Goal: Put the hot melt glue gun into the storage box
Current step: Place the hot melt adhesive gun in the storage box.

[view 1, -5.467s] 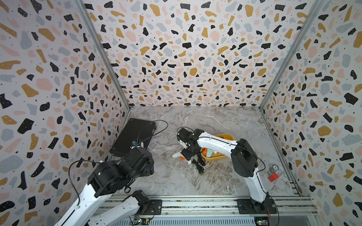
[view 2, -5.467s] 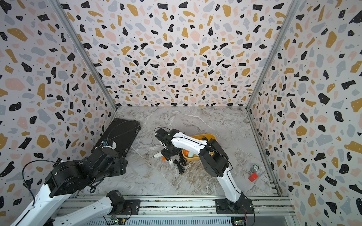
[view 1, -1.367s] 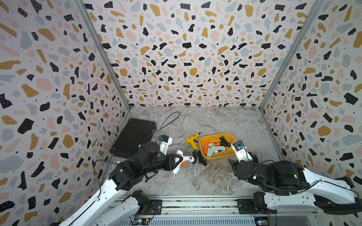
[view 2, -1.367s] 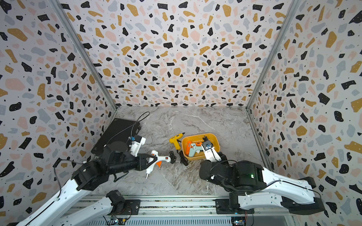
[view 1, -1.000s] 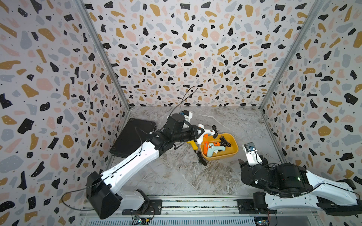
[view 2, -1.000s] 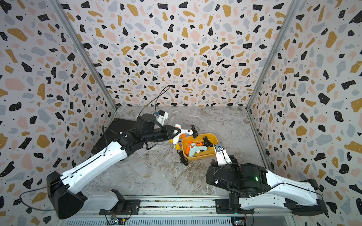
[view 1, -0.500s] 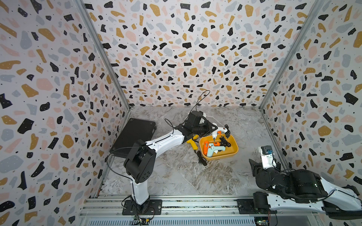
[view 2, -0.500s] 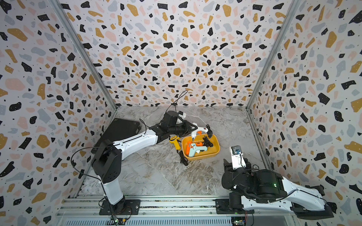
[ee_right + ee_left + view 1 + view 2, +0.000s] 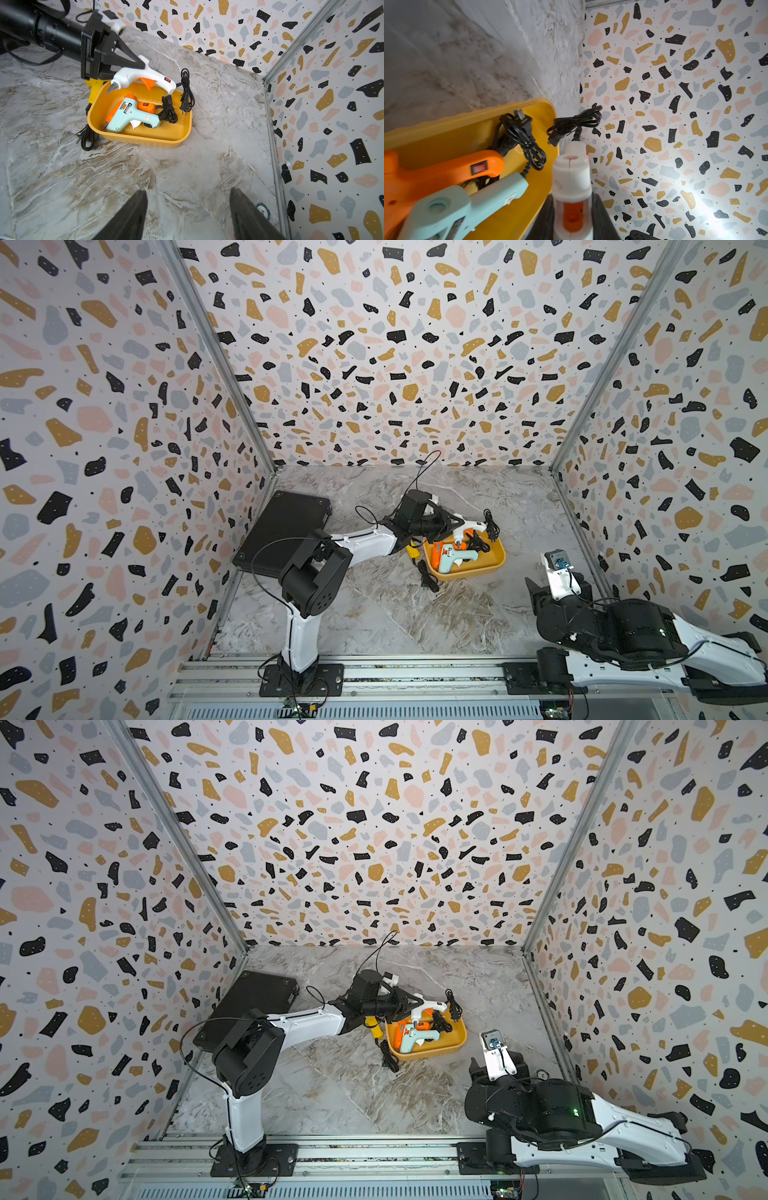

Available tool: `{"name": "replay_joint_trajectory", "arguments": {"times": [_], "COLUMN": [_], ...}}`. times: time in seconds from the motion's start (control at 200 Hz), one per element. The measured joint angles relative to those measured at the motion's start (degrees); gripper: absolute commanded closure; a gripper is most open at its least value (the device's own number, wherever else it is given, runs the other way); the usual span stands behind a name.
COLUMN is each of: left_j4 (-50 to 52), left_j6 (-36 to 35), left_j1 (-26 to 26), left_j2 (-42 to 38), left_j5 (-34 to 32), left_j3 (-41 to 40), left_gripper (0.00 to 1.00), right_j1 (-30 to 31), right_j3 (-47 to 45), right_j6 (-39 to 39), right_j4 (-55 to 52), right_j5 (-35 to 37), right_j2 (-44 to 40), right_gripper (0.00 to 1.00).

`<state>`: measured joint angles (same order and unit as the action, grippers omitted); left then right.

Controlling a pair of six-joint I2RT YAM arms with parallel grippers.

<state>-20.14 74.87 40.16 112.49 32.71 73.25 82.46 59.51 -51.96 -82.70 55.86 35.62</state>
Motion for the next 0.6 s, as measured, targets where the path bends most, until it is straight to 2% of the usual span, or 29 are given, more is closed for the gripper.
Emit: {"name": "replay_joint_trajectory", "arguments": {"times": [0.31,0.596], "left_j4": [5.16,12.68], "left_j6": [-4.81,-12.15], "left_j1": [0.00,-0.11], "left_j2": [1.36,4.66], "left_j5": [1.11,0.72], "left_j3": [0.04,5.70], "left_gripper": [1.00,1.00], "right_j1": [-0.07,-0.09], "right_j3": [-0.24,-0.52], "right_j6": [1.68,2.08], "right_j4": [-0.11,-0.13], "right_j5": [0.35,0.35], "right_j2": [-1.95,-1.55], "right_gripper": [0.30,0.29]}}
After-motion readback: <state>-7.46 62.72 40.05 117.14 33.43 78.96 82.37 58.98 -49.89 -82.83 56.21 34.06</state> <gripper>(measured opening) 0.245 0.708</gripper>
